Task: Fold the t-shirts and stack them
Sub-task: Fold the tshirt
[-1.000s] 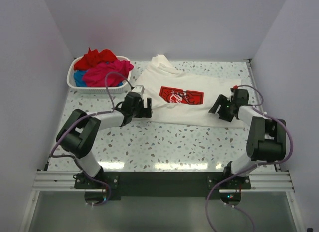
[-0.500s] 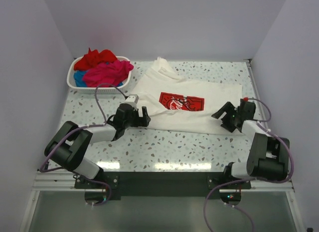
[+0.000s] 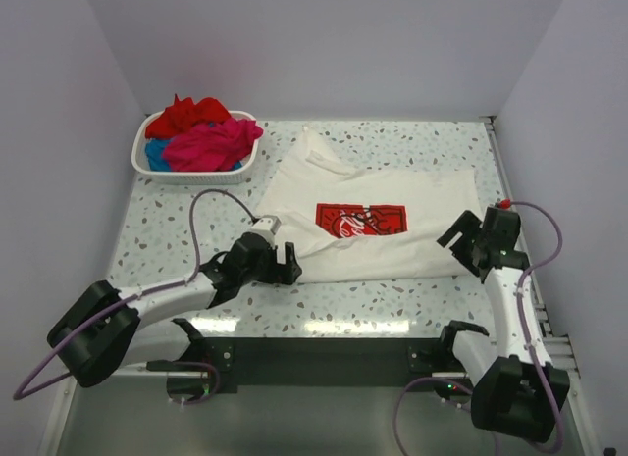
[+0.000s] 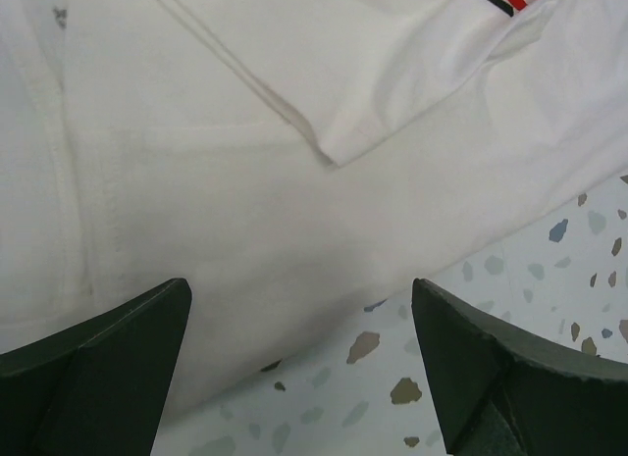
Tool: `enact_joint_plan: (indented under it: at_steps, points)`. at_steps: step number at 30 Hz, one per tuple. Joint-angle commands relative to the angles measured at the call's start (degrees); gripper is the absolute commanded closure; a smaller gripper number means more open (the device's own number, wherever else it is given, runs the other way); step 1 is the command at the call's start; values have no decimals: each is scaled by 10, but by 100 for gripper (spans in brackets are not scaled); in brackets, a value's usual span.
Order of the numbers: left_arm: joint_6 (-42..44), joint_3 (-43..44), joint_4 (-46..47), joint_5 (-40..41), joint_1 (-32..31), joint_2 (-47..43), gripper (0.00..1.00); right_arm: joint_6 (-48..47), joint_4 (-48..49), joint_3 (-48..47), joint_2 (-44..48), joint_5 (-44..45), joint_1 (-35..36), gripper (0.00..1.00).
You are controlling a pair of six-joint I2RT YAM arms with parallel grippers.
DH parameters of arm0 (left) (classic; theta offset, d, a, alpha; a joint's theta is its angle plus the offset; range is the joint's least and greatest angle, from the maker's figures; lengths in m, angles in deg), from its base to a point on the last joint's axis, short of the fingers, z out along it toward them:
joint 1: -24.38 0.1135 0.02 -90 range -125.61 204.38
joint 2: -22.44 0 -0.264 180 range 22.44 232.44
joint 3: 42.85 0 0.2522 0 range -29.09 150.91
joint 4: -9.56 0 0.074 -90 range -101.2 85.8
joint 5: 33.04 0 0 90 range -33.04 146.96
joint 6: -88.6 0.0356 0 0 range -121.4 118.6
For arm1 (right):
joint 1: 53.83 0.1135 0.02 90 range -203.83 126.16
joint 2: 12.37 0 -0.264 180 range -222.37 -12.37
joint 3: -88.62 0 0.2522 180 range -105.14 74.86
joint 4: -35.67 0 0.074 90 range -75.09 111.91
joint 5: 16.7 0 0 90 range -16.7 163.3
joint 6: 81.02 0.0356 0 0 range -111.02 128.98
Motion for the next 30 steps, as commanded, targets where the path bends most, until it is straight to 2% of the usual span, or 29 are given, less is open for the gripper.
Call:
enact_joint_plan:
  at_steps: [1,5,6,11,12,17,23,30]
  points:
    - [-41,2,-158,60,-3,-91,0,-64,-23,-68,51,3,14,22]
    - [-40,62,-237,106,-3,-158,0,-63,-1,-102,32,19,104,24]
    - [-40,72,-262,114,-3,-169,0,-58,6,-115,6,34,168,25]
    - [-22,107,-278,131,18,-168,0,-34,65,-153,-87,129,357,27]
    - [-19,107,-277,119,39,-158,0,-33,72,-175,-105,142,420,27]
    - [2,100,-253,92,139,-137,0,-53,121,-260,-250,163,563,29]
    - [-12,122,-245,105,164,-107,0,-85,135,-364,-388,164,645,35]
    - [-37,89,-224,89,164,-124,0,-82,152,-402,-491,139,668,44]
